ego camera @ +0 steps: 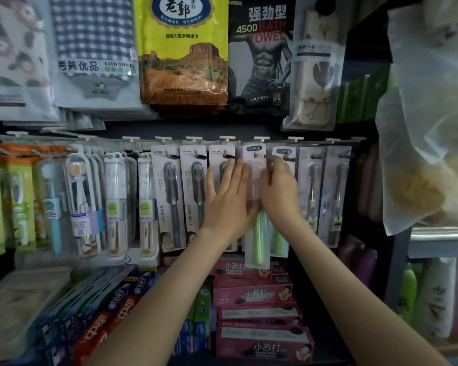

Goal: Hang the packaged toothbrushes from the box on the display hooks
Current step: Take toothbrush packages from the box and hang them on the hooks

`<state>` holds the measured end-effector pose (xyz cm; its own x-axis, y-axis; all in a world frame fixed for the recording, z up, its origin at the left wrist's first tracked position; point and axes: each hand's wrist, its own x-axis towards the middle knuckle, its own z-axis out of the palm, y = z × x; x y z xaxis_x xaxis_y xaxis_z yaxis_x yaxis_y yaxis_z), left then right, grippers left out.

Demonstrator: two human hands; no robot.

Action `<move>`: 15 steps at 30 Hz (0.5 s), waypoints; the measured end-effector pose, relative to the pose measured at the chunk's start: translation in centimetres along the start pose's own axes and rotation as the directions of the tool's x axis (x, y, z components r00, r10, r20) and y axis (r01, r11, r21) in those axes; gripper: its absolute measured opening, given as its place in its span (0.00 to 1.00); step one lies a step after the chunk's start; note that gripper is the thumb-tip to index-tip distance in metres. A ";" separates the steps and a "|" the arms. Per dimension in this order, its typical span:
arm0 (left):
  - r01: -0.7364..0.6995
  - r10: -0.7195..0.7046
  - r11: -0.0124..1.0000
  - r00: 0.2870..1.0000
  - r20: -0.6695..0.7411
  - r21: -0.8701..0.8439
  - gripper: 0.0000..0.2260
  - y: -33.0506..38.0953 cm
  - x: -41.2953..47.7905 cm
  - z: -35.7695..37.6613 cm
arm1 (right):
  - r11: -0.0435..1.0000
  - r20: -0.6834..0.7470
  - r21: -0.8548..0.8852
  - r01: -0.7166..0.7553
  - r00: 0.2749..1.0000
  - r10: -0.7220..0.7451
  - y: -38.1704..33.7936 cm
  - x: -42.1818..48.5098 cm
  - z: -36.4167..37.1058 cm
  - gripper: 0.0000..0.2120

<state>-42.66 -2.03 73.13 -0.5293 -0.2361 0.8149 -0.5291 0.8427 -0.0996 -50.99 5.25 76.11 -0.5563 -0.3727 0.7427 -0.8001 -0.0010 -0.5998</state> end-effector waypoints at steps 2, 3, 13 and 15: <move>0.016 -0.016 1.000 1.000 -0.001 0.023 0.35 0.1 -0.4 0.0 | 0.998 0.013 -0.016 0.056 0.998 -0.056 0.4 -1.2 0.2 0.20; 0.018 -0.018 0.999 1.000 -0.003 0.041 0.34 0.3 -0.6 0.1 | 0.997 0.019 -0.030 0.074 0.997 -0.074 0.6 -1.8 0.1 0.21; 0.063 -0.072 0.995 0.989 0.131 0.072 0.32 1.9 -4.2 0.0 | 0.975 0.070 -0.150 0.163 0.986 -0.154 2.6 -6.3 -0.3 0.25; 0.100 -0.108 0.993 0.984 0.144 0.063 0.31 2.2 -5.4 -0.4 | 0.975 0.082 -0.144 0.172 0.984 -0.161 2.8 -7.6 -0.4 0.25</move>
<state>-40.71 1.24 68.75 -0.5590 -0.3932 0.7300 -0.6204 0.7825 -0.0536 -49.12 8.48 68.94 -0.4000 -0.4423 0.8028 -0.9075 0.0684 -0.4144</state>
